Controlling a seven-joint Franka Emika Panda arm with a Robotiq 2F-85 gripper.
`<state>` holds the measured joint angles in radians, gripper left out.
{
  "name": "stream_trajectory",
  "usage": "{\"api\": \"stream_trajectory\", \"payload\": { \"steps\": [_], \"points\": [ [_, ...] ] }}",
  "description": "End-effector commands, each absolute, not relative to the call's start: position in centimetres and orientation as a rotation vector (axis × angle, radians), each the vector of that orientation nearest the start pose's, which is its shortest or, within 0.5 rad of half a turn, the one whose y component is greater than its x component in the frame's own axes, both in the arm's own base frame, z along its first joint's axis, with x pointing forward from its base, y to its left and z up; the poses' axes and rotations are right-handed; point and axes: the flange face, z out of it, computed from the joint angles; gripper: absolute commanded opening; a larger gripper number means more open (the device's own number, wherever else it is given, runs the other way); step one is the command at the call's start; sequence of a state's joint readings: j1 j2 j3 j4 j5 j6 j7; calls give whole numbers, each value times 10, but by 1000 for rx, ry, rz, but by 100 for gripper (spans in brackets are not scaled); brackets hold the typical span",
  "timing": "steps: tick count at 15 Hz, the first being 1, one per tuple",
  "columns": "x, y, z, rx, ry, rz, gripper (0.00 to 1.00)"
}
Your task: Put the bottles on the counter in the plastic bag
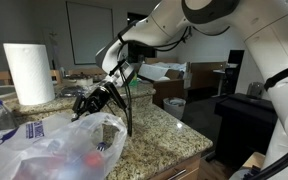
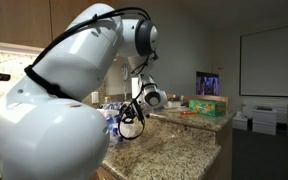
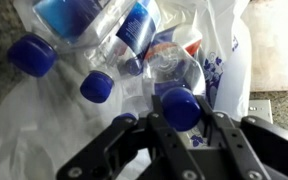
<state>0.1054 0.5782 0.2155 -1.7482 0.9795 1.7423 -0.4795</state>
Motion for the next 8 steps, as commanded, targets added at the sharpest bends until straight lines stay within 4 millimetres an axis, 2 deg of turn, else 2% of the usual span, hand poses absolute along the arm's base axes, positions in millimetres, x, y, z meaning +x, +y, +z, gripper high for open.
{"api": "stream_trajectory", "payload": {
  "steps": [1, 4, 7, 8],
  "points": [
    [539, 254, 248, -2036, -218, 566, 12],
    [529, 269, 244, -2025, -219, 597, 12],
    [522, 285, 249, -2030, -265, 602, 12],
    [521, 288, 252, -2034, -275, 597, 22]
  ]
}}
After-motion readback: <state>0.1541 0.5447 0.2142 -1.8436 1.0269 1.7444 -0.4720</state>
